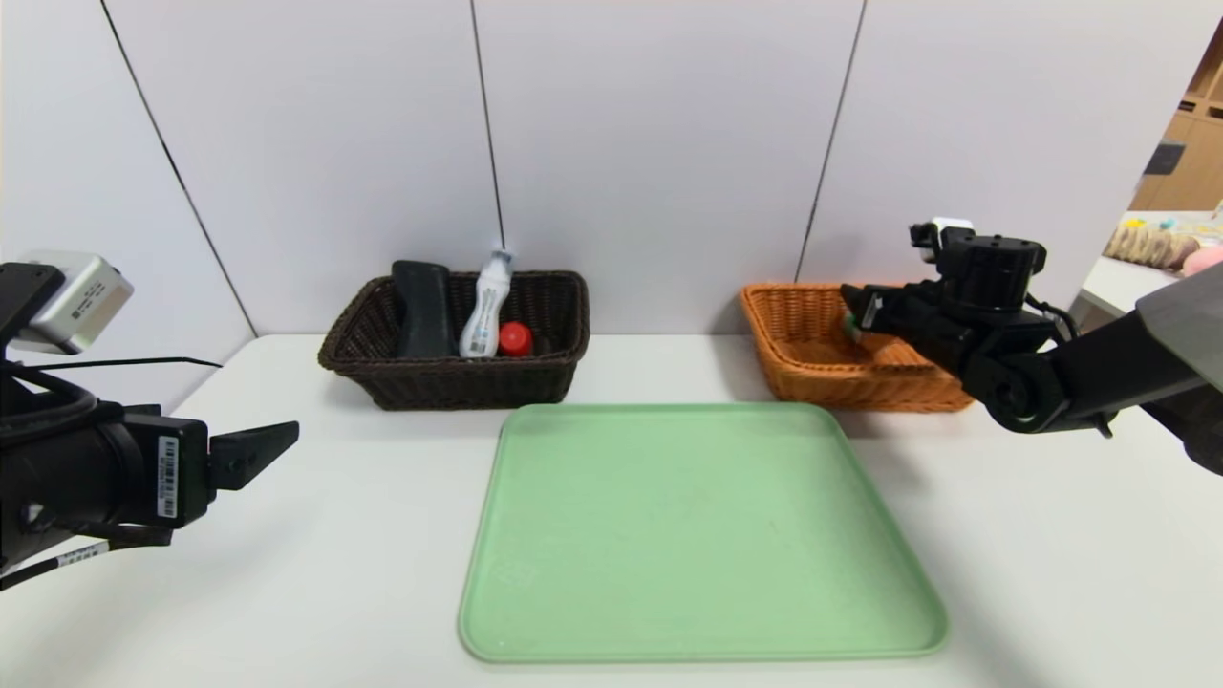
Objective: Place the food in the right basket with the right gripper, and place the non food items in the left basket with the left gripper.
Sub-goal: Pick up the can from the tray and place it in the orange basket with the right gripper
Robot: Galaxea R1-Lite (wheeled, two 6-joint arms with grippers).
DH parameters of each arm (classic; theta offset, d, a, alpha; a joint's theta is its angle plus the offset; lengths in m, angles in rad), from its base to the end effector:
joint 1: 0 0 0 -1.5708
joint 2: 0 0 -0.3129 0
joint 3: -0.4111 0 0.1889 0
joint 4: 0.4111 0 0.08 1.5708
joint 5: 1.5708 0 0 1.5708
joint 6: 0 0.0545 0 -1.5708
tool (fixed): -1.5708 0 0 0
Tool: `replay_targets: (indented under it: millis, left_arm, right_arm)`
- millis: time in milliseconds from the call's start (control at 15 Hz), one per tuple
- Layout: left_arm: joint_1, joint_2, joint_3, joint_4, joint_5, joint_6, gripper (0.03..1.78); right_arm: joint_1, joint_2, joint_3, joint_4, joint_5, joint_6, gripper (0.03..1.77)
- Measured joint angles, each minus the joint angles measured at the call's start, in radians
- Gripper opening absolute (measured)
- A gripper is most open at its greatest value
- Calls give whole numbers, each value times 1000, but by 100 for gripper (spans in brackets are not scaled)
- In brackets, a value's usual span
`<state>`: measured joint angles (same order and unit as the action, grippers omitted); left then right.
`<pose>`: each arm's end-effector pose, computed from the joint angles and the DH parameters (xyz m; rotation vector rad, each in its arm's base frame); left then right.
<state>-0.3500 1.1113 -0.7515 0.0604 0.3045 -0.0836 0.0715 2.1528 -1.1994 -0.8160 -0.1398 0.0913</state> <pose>0.1657 -0.0431 0.2363 0.0526 0.3992 -0.0281 0.4659 0.0258 0.1455 0.0766 0.1334 -0.0744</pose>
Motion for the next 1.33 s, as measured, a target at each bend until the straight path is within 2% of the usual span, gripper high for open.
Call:
replay_targets:
  millis: [533,867,1333]
  left_arm:
    - [0,1,-3,-1,0,0,169]
    - [0,3,-9,-1,0,0,169]
    - [0,23,-42,2,0,2,169]
  right_arm:
    - [0,-1,1,-1,0,0,157]
    - [1,-9,5,-2,1,-4,164]
    - [12,-37,43,-3,-1,-54,168]
